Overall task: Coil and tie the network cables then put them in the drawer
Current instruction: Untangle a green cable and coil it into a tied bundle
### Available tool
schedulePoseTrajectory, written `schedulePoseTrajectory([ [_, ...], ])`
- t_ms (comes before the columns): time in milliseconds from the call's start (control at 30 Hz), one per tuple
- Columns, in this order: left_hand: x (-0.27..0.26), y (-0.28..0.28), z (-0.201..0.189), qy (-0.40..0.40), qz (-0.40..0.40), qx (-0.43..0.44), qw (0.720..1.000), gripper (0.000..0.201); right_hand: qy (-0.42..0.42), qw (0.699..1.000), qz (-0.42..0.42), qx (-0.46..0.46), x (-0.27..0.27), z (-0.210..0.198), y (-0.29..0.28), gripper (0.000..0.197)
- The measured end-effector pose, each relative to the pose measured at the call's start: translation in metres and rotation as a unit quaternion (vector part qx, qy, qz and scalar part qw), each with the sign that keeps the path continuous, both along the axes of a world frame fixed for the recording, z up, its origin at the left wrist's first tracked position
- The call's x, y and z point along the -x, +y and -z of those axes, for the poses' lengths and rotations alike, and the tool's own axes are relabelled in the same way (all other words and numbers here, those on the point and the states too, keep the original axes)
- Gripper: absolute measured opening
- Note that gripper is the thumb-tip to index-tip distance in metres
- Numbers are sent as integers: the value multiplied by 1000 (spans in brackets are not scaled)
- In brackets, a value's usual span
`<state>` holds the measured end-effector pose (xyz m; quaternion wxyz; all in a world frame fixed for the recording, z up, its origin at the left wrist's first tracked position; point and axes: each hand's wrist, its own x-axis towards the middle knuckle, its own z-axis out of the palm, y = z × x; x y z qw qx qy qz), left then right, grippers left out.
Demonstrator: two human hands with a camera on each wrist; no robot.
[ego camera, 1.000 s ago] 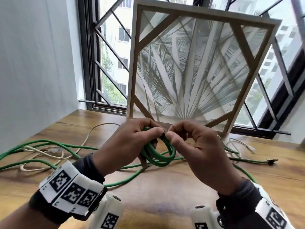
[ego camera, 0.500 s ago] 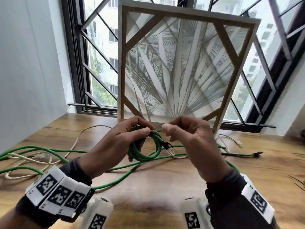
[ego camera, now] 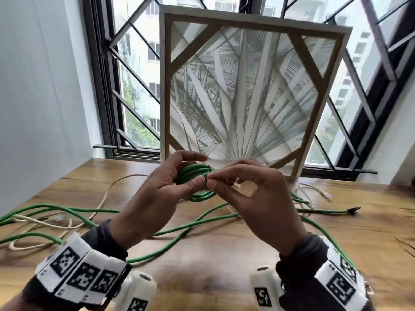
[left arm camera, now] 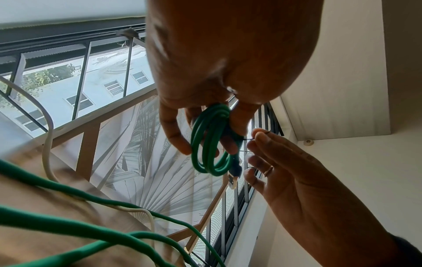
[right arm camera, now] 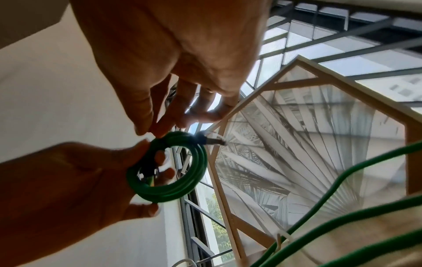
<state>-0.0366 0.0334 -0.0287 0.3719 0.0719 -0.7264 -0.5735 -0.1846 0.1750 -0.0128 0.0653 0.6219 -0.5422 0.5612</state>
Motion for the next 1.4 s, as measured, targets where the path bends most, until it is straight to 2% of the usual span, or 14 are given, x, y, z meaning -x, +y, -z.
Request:
schedulePoseTrajectory([
  [133, -2, 3, -3, -5, -2, 24, 1000, 42, -94, 995, -33, 11, 3, 2, -2, 15],
  [267, -4, 7, -5, -23, -39, 78, 996, 42, -170, 985, -10, 22, -1, 3, -1, 27],
  [400, -6, 11, -9, -32, -85, 119, 989, 34, -99, 993, 49, 40, -1, 3, 0, 13],
  [533, -8, 12, -11, -44, -117, 147, 981, 30, -87, 996, 36, -3, -1, 3, 0, 12],
  [733, -11, 19, -14, -67, -129, 198, 969, 23, -51, 997, 12, -51, 9, -1, 3, 16],
  [867, -11, 22, -15, -79, -108, 208, 969, 20, -3, 996, -5, -91, 16, -3, 4, 17],
  [1033, -12, 18, -13, -100, -82, 210, 969, 19, 99, 989, 50, -98, 11, -7, 8, 31],
  [1100, -13, 17, -12, -106, -78, 217, 967, 20, 75, 991, 41, -103, 10, -5, 6, 34],
  [1233, -14, 15, -13, -96, -66, 193, 974, 17, -38, 996, 1, -78, 13, -3, 2, 38],
  [1333, -14, 14, -13, -80, -36, 146, 985, 11, -17, 999, 20, -42, 9, -1, 0, 37],
  [1400, -13, 13, -12, -72, -30, 135, 988, 15, -13, 999, 24, -20, 7, 0, 0, 35],
])
